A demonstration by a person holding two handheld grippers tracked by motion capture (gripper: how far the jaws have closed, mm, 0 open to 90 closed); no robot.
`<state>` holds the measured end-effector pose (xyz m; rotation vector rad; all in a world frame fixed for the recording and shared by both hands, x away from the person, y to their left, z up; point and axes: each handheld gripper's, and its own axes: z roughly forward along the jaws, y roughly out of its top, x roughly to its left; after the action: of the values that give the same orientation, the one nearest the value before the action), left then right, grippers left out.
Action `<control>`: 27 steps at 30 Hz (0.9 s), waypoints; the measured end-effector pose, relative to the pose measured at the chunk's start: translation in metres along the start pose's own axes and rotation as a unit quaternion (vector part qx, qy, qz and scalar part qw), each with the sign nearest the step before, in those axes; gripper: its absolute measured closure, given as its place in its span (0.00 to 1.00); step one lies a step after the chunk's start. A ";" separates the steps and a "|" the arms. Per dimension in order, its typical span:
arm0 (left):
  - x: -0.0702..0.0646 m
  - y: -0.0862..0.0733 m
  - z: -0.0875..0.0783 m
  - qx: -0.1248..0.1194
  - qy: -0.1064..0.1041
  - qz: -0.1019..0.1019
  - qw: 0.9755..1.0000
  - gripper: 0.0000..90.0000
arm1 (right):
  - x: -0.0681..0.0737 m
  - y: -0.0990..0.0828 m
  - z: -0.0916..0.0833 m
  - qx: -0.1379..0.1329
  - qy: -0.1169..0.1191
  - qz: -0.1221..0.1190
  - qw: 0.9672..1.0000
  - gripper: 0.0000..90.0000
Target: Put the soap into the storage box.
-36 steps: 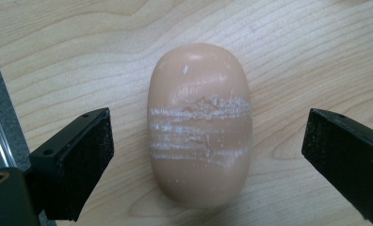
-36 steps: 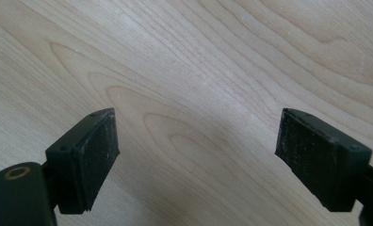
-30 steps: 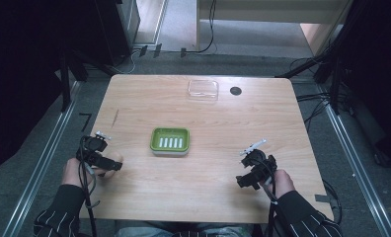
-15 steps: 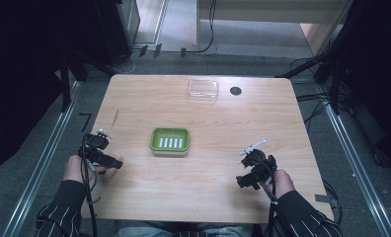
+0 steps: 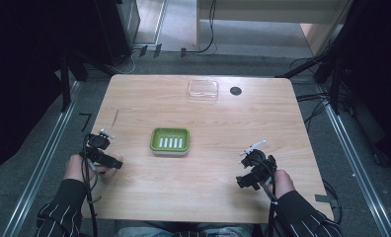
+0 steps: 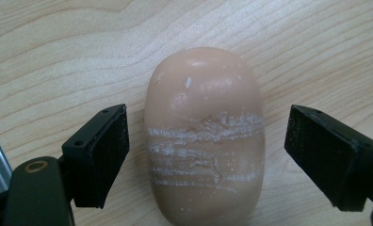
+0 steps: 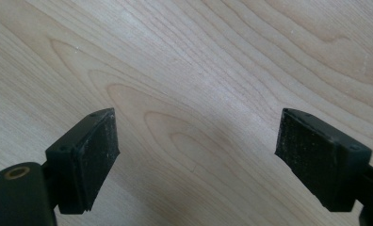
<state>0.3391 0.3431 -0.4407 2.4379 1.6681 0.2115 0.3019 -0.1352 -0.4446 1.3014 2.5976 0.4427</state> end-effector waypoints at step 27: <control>-0.002 -0.001 0.008 0.023 0.011 0.013 1.000 0.35 | 0.000 0.000 0.001 -0.001 0.003 -0.005 1.000 0.16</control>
<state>0.3394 0.3406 -0.4485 2.5009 1.6688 0.2055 0.3020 -0.1347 -0.4452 1.2874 2.6062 0.4476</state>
